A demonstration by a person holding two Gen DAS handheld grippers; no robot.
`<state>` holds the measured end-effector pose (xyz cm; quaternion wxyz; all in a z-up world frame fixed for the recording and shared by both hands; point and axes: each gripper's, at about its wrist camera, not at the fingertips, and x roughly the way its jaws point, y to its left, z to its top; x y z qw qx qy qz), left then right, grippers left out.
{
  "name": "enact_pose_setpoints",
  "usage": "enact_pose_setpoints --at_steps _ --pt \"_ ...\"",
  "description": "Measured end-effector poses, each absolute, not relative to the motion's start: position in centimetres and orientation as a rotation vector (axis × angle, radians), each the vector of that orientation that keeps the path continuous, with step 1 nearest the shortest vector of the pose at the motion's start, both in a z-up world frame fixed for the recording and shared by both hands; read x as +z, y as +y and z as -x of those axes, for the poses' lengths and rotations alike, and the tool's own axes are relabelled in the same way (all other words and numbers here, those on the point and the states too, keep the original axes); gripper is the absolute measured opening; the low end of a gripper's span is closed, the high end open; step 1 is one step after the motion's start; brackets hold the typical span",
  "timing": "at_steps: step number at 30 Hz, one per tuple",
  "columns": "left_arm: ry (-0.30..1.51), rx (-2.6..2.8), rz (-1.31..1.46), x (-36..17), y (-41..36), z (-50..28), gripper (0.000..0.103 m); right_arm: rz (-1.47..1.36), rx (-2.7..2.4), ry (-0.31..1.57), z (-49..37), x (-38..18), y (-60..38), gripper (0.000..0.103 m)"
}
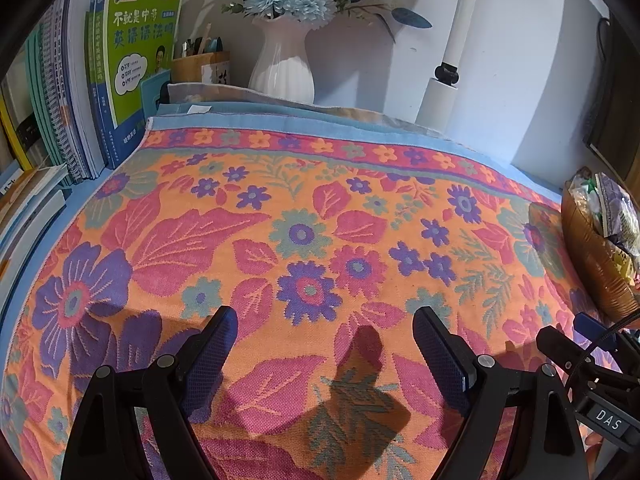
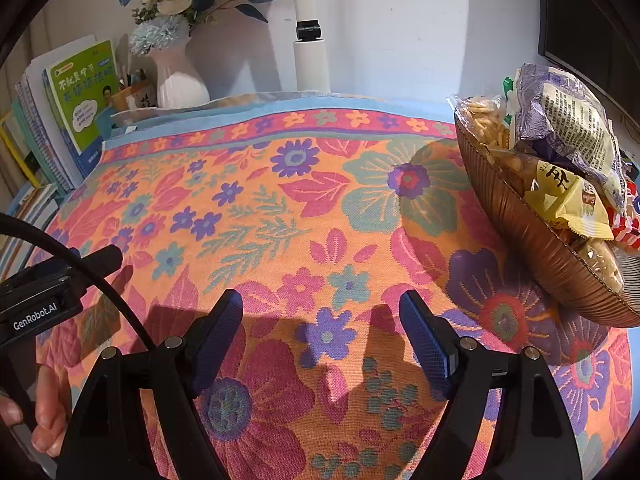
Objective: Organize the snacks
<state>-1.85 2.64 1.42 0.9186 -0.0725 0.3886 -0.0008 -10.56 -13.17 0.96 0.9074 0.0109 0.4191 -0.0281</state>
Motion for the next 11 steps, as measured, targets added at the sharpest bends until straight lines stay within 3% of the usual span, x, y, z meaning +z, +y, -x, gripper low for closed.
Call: enact_pose_setpoints --at_steps 11 --pt "0.764 0.007 0.143 1.84 2.88 2.08 0.087 -0.016 -0.054 0.869 10.52 0.76 -13.11 0.080"
